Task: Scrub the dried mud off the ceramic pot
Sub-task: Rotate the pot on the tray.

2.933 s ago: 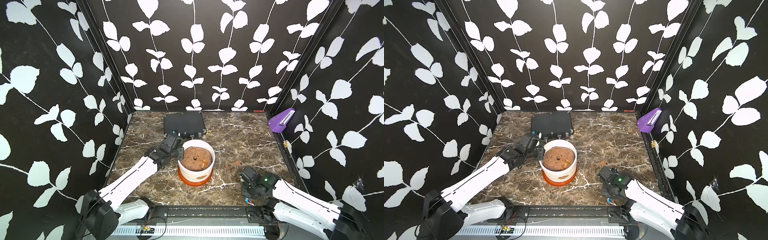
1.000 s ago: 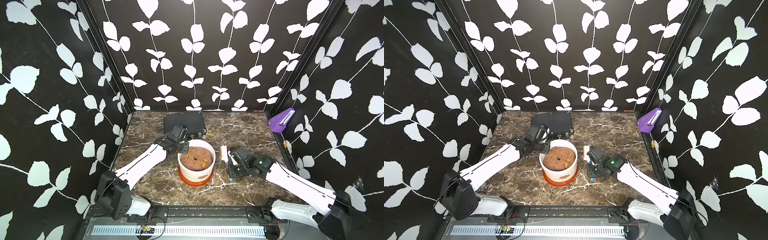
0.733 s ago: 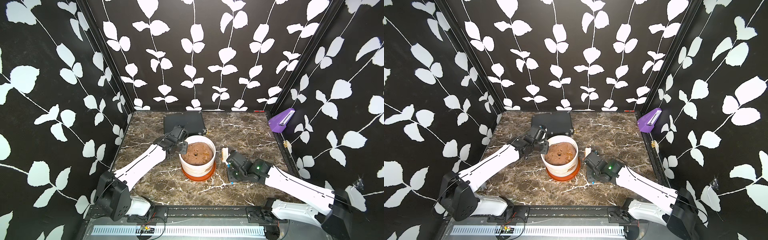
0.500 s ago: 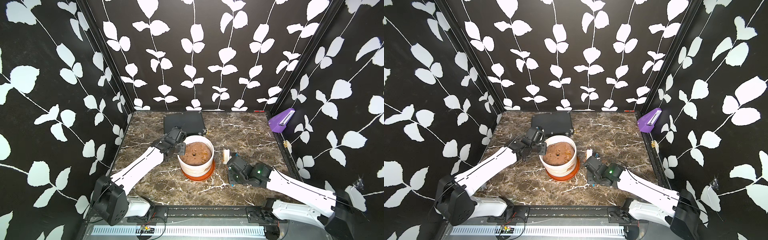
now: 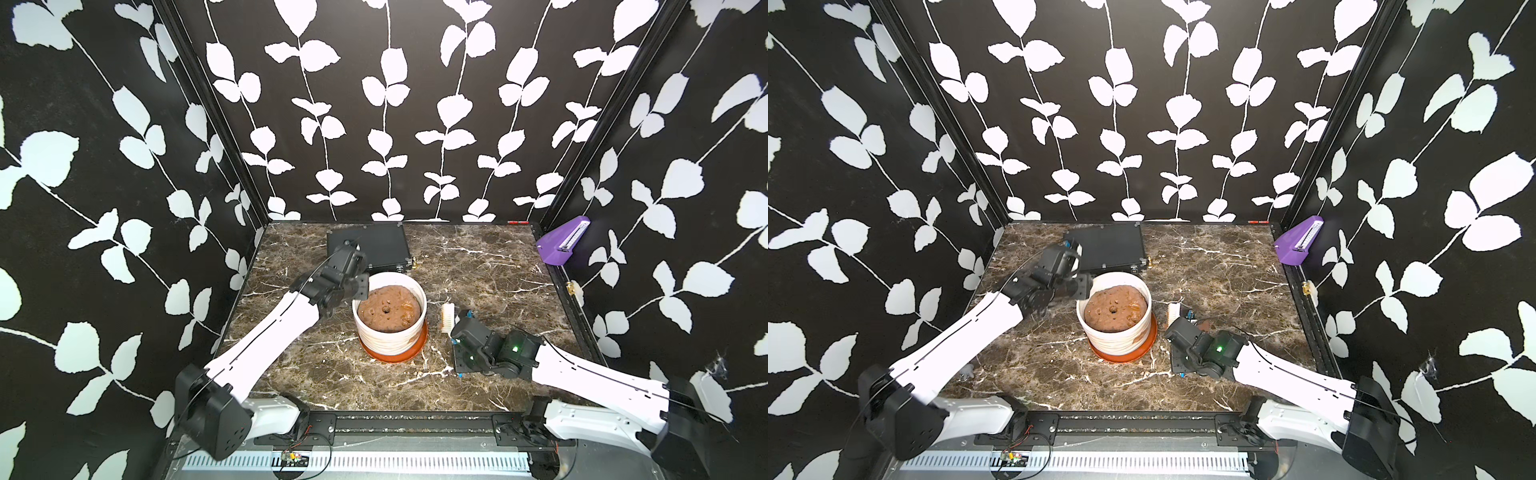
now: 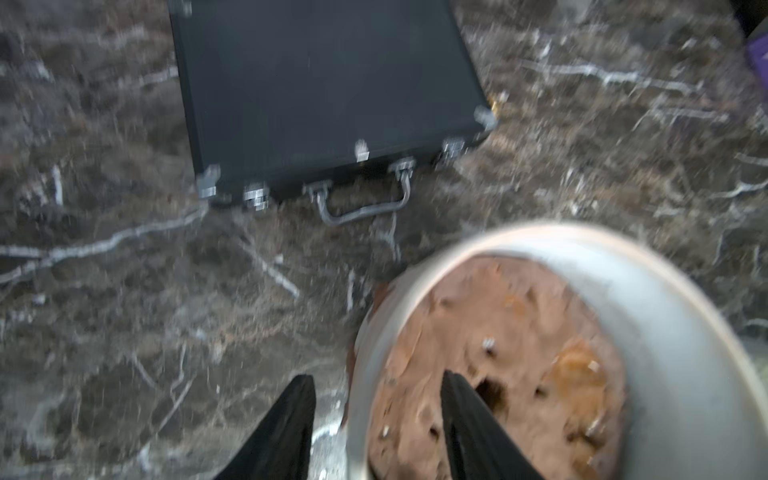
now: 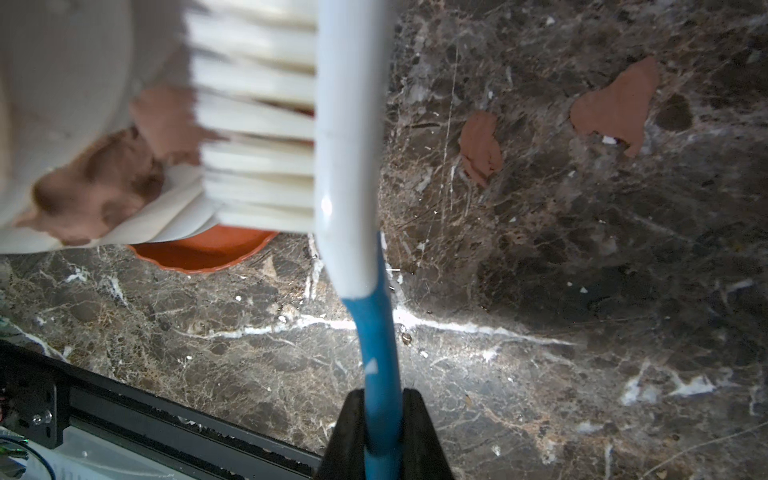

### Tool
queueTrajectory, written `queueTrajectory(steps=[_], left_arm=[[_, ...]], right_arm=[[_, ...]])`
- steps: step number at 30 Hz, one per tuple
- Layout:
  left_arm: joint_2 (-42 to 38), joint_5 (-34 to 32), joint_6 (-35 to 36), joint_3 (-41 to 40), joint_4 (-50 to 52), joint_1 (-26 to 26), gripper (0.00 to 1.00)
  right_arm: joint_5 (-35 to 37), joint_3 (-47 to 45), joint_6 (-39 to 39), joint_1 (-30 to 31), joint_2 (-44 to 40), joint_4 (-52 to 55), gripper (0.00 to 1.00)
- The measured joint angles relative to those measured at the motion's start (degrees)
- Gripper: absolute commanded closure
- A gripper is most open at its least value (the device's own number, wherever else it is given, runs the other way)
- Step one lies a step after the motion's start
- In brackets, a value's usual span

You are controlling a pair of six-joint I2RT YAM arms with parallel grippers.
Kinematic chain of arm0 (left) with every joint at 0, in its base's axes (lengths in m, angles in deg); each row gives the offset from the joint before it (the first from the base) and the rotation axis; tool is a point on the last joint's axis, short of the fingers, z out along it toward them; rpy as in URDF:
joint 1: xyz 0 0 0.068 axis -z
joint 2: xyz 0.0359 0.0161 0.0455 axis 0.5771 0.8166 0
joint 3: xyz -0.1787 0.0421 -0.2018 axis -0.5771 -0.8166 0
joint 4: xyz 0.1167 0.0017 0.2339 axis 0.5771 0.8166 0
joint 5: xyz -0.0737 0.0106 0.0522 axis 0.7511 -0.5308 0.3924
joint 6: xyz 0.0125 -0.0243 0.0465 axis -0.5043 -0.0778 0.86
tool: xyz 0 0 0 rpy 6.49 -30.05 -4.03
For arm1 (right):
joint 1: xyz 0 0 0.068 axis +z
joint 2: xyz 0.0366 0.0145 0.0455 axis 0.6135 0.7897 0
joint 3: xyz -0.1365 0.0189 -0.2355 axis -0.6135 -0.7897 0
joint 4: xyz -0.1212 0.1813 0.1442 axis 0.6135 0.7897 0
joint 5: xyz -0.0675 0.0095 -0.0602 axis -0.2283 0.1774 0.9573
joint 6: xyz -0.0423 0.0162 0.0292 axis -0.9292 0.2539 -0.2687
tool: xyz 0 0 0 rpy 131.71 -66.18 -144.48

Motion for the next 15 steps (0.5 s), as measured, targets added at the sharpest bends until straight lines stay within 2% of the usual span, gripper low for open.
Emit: queueTrajectory(steps=[4,10,15], left_arm=[[7.1,0.0,3.0,5.9,-0.6,0.0,0.48],[12.0,1.4,4.3,6.9,-1.0,-0.2,0.54],[11.5,3.0,4.5,6.4,-1.5,-0.2,0.74]], right_arm=[[-0.2,0.0,0.3,1.0,0.0,0.0,1.0],[-0.2,-1.4,2.3,3.5,-1.5,-0.4,1.0],[-0.1,-1.9,3.4,4.4,-1.7,-0.4,1.0]])
